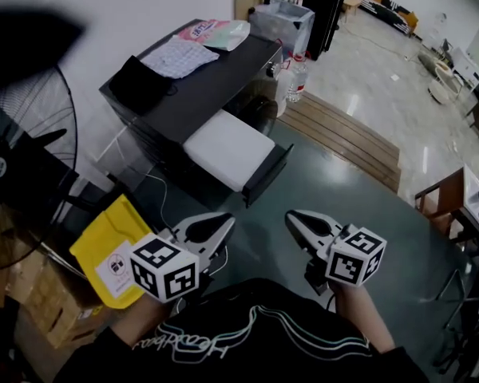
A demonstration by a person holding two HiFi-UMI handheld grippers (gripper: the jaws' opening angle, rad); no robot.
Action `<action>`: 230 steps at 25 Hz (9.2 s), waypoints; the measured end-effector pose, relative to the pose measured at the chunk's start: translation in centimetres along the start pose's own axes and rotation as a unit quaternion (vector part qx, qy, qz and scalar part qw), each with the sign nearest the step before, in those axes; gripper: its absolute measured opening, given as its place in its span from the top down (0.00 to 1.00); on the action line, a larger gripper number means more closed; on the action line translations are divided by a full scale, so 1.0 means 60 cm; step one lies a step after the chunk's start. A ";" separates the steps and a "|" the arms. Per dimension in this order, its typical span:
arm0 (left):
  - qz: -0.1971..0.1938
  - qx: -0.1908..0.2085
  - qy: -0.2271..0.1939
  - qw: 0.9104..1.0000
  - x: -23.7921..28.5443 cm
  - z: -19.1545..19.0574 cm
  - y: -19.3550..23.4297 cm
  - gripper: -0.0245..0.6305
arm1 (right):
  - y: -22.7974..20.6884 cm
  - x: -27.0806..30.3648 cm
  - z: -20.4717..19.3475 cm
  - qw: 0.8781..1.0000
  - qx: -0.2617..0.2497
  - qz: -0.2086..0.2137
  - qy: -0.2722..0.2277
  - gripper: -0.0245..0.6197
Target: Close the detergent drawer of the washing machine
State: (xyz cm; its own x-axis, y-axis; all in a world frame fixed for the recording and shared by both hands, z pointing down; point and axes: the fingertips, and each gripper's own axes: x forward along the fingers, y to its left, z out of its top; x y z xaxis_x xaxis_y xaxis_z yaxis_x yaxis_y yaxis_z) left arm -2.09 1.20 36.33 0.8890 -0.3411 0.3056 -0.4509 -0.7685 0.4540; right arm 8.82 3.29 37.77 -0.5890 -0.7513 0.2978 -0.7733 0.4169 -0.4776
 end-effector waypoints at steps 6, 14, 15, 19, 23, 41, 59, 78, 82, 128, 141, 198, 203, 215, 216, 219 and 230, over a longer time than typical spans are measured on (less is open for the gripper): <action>0.016 -0.004 0.009 1.000 0.022 -0.005 0.042 0.91 | -0.050 0.022 -0.008 1.000 -0.004 -0.020 0.011 0.92; 0.049 -0.026 0.012 0.998 0.046 -0.011 0.088 0.91 | -0.143 0.068 -0.025 0.999 -0.007 -0.031 0.042 0.92; 0.055 -0.030 0.011 0.998 0.050 -0.010 0.094 0.91 | -0.155 0.075 -0.025 0.998 -0.009 -0.031 0.047 0.92; 0.081 -0.050 0.010 0.995 0.066 -0.008 0.122 0.91 | -0.204 0.103 -0.021 0.997 -0.017 -0.028 0.068 0.92; 0.107 -0.068 0.009 0.992 0.079 -0.010 0.144 0.91 | -0.235 0.128 -0.023 0.996 -0.020 -0.016 0.086 0.92; 0.180 -0.125 -0.013 0.976 0.077 -0.020 0.203 0.91 | -0.269 0.190 -0.002 0.990 -0.057 0.025 0.125 0.92; 0.199 -0.149 -0.024 0.968 0.056 -0.037 0.194 0.91 | -0.267 0.193 0.002 0.991 -0.056 0.017 0.122 0.92; 0.214 -0.164 -0.037 0.962 0.041 -0.040 0.210 0.91 | -0.269 0.213 0.032 0.993 -0.048 0.030 0.107 0.92; 0.216 -0.166 -0.040 0.961 0.044 -0.038 0.214 0.91 | -0.263 0.228 0.034 0.990 -0.064 0.039 0.116 0.92; 0.299 -0.219 -0.090 0.925 -0.011 -0.044 0.289 0.91 | -0.230 0.369 0.077 0.980 -0.094 0.101 0.143 0.92; 0.330 -0.228 -0.108 0.910 -0.024 -0.044 0.287 0.91 | -0.221 0.408 0.086 0.975 -0.106 0.125 0.152 0.92; 0.364 -0.234 -0.129 0.892 -0.034 -0.020 0.319 0.91 | -0.200 0.480 0.102 0.967 -0.147 0.140 0.152 0.92; 0.356 -0.235 -0.117 0.897 -0.044 -0.016 0.327 0.91 | -0.200 0.481 0.102 0.971 -0.139 0.124 0.150 0.92; 0.345 -0.229 -0.108 0.903 -0.068 -0.030 0.339 0.91 | -0.199 0.501 0.106 0.979 -0.129 0.098 0.126 0.92; 0.345 -0.228 -0.109 0.904 -0.071 -0.032 0.339 0.91 | -0.198 0.507 0.106 0.979 -0.126 0.096 0.126 0.92; 0.346 -0.222 -0.107 0.905 -0.083 -0.035 0.340 0.91 | -0.194 0.519 0.107 0.981 -0.120 0.095 0.123 0.92; 0.345 -0.212 -0.115 0.907 -0.120 -0.033 0.373 0.91 | -0.188 0.541 0.114 0.983 -0.124 0.085 0.103 0.92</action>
State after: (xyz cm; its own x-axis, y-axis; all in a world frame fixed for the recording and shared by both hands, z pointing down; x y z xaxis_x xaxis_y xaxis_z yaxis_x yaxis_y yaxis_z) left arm -18.75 -12.47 45.96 0.3549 -0.8026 0.4795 -0.8532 -0.0684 0.5171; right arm 0.03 -29.27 47.18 -0.7301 -0.5506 0.4048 -0.6779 0.6585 -0.3269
